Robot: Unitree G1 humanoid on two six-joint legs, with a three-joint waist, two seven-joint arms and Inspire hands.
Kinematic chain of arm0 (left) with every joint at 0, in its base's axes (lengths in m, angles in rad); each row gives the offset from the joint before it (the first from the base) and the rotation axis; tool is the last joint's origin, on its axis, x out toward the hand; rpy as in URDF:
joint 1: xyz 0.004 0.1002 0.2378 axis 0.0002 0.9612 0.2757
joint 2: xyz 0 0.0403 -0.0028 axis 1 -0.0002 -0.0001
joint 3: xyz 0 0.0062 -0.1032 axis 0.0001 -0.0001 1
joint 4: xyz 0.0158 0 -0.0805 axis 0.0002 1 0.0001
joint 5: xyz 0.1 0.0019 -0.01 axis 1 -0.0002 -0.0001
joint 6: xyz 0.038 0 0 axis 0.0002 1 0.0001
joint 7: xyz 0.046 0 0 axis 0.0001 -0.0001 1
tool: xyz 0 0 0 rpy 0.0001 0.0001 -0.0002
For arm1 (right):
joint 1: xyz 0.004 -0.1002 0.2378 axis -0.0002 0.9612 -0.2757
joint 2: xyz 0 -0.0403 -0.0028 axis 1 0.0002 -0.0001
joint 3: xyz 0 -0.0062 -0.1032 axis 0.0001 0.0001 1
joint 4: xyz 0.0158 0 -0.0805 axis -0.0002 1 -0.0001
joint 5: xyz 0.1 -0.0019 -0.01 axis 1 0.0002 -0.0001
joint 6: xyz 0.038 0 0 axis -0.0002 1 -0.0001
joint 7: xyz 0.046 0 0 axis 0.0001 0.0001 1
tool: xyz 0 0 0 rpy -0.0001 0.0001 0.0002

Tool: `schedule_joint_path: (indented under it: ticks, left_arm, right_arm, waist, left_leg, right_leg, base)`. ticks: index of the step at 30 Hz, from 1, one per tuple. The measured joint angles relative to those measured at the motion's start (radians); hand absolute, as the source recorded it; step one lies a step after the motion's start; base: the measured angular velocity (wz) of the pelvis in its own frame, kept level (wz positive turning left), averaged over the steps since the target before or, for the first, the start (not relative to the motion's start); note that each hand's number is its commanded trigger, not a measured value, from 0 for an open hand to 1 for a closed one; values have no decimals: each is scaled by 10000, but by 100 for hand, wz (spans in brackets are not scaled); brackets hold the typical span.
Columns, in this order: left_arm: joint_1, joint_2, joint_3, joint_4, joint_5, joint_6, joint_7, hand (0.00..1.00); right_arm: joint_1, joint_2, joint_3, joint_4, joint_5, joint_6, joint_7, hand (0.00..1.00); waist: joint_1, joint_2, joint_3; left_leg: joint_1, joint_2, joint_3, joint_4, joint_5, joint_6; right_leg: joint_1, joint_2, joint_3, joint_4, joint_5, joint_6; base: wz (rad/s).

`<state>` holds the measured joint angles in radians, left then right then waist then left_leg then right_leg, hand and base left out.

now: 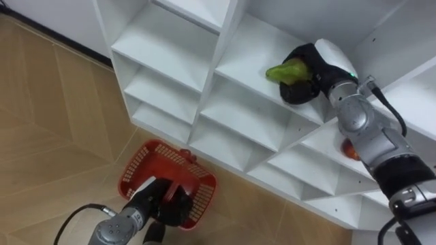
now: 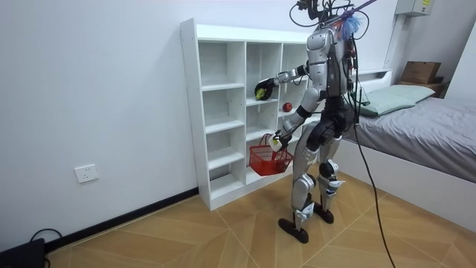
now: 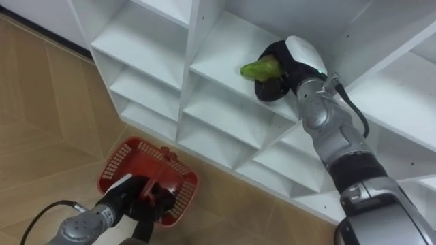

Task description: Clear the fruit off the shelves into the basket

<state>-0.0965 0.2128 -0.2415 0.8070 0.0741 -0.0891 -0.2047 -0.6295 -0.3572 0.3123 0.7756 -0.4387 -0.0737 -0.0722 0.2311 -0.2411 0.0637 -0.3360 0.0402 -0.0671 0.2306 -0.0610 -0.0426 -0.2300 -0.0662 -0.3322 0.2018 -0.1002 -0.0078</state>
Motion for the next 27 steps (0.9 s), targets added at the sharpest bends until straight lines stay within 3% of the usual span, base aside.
schedule_joint_path:
  ticks: [20, 25, 27]
  left_arm:
    - [-119, 4, -5, 228, -48, -57, 385, 100]
    - [-231, -109, -137, 604, -80, -119, 670, 100]
    - [-236, -153, -181, 796, -337, -156, 707, 100]
  right_arm:
    - [192, 13, 182, -410, 761, 18, 23, 100]
    - [995, 197, 305, -1782, 823, -32, 110, 100]
    - [1420, 335, 431, -2322, 847, -217, 291, 100]
  waist:
    - [-66, 30, -20]
    - [-85, 326, -46]
    - [-109, 535, -120]
  left_leg:
    - [-5, -2, 3, 17, 1, 1]
    - [1, 0, 78, 52, -9, 12]
    - [3, 2, 95, 53, -13, 19]
  right_leg:
    - [4, -5, 1, 16, -1, 0]
    - [6, -20, 44, 30, 7, 0]
    - [3, -25, 72, 29, 7, 2]
  base:
    - [0]
    - [-1]
    - [0]
